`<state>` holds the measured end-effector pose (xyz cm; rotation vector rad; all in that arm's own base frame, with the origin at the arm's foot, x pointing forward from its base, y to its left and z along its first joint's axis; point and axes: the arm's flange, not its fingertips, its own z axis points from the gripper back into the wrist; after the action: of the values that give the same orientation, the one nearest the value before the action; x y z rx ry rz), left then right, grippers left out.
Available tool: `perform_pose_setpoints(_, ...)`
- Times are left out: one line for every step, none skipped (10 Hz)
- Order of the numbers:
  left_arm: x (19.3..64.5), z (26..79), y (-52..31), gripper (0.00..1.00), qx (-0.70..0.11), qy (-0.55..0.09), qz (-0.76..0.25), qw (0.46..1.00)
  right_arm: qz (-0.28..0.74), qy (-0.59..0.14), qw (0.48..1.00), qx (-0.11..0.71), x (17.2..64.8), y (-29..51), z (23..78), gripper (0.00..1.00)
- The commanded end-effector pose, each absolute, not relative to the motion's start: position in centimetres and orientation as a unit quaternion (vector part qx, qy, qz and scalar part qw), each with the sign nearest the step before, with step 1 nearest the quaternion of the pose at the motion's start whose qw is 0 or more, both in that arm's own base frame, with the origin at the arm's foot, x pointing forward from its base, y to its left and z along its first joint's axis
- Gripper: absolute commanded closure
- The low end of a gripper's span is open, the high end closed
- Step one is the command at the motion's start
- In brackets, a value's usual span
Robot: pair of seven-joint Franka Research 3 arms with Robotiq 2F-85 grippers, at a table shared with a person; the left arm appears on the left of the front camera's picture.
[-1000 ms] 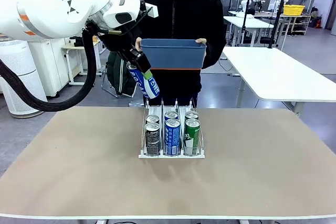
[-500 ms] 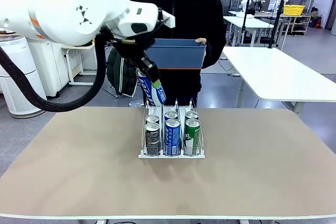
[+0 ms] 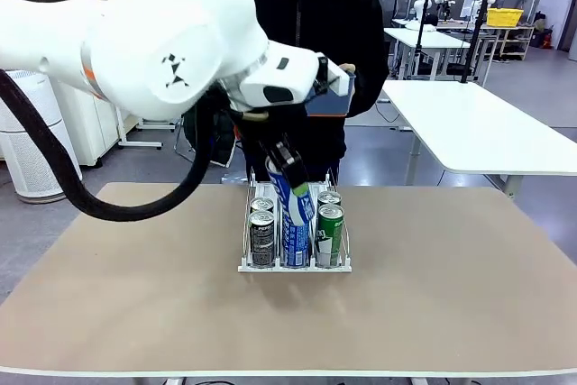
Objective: Fill the beverage cans into the dispenser.
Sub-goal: Place the picked Ionic drink in the line of the Automatic Can Dispenser with the same cans.
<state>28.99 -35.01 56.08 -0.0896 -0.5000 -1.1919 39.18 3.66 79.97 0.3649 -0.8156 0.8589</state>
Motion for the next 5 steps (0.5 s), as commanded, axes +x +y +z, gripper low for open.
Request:
perform_pose_setpoints(29.0, 54.1, -35.1, 0.43, -0.03, -0.223, -0.59, 0.776, 0.402, -0.382, 0.814, 0.172, 39.2, 3.7, 80.0, 0.0)
perform_pose_setpoints(29.1, 53.1, -35.5, 0.43, -0.021, -0.22, -0.596, 0.772, 0.402, -0.382, 0.814, 0.172, 39.2, 3.7, 80.0, 0.0)
perform_pose_setpoints(29.3, 51.8, -35.6, 0.43, -0.007, -0.222, -0.605, 0.764, 0.402, -0.382, 0.814, 0.172, 39.2, 3.7, 80.0, 0.0)
perform_pose_setpoints(29.6, 51.1, -35.6, 0.43, -0.015, -0.225, -0.608, 0.761, 0.402, -0.382, 0.814, 0.172, 39.2, 3.7, 80.0, 0.0)
perform_pose_setpoints(30.4, 52.0, -35.1, 0.43, -0.013, -0.236, -0.593, 0.77, 0.402, -0.382, 0.814, 0.172, 39.2, 3.7, 80.0, 0.0)
